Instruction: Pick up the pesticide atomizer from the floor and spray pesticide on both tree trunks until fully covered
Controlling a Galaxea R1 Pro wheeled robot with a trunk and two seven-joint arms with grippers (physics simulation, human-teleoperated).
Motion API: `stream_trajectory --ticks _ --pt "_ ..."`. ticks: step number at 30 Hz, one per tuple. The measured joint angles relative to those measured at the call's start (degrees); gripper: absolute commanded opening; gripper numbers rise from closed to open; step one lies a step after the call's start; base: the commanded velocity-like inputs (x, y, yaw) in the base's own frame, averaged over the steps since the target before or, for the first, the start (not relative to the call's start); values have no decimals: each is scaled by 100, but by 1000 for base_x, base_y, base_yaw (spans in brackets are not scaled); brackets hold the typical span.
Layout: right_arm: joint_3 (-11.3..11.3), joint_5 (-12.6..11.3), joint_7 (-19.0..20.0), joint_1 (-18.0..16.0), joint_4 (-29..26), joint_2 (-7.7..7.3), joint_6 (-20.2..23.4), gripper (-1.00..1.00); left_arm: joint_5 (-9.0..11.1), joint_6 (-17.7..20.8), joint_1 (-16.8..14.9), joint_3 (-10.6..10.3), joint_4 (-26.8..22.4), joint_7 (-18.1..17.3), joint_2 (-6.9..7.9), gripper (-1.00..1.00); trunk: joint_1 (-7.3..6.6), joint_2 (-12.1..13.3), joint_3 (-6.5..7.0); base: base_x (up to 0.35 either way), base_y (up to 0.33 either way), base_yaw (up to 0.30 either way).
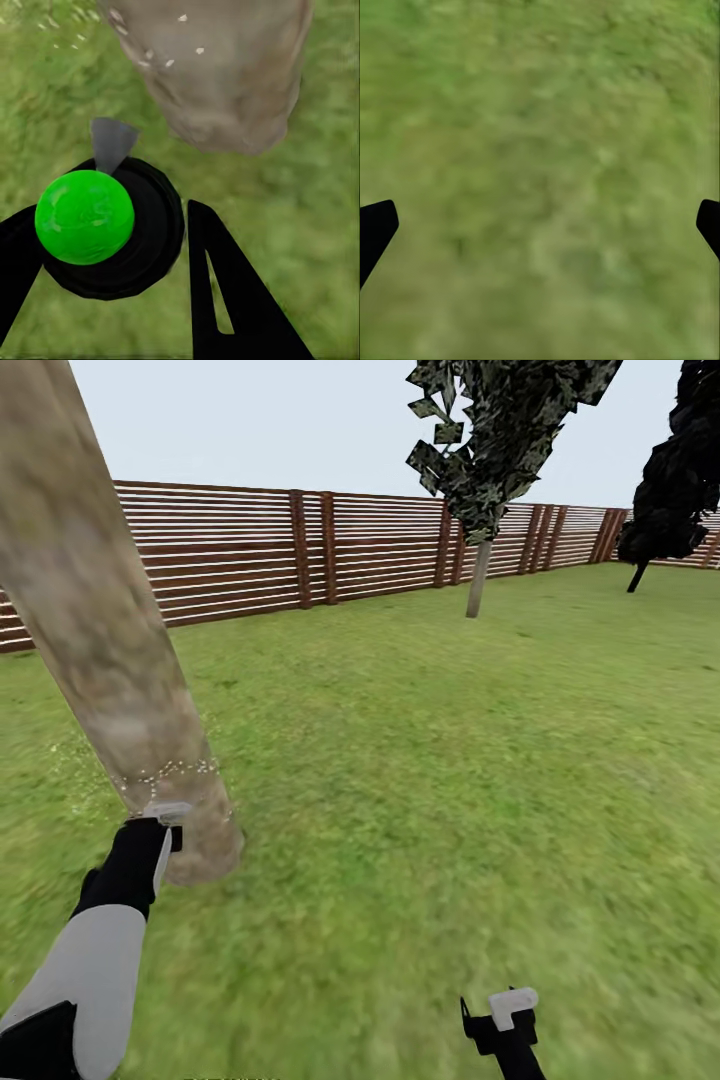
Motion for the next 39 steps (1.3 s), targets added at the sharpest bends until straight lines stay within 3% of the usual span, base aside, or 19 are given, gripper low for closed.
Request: stream_trajectory --ticks 2,3,6,15,20,27,29,39 --pt "0 0 0 0 -1 1 -1 100 50 -9 21 0 1 17 -72 -100 0 0 0 2 -2 268" --pt "1 0 0 0 -3 3 -1 100 90 -14 28 15 2 13 -215 -100 0 0 0 9 0 163" --pt "1 1 0 1 -1 0 -1 100 -5 -9 71 56 3 24 -170 -100 -2 0 0 183 0 49" --pt "2 1 0 0 2 5 -1 100 7 -24 197 105 3 32 -214 -100 0 0 0 208 -83 89" --pt "0 0 0 0 1 5 1 100 13 -68 645 207 0 20 -164 -100 0 0 0 -1 -8 277" --pt "2 -1 0 0 0 4 2 100 33 -74 685 176 -4 20 -262 -100 -1 0 0 47 -131 181" --pt "1 -2 0 0 1 -1 0 100 23 -346 685 173 3 36 -339 -100 -1 0 0 85 -258 6" --pt "1 -1 0 0 1 -5 -1 100 3 -441 685 166 -2 34 -358 -100 -2 0 0 96 -257 0"
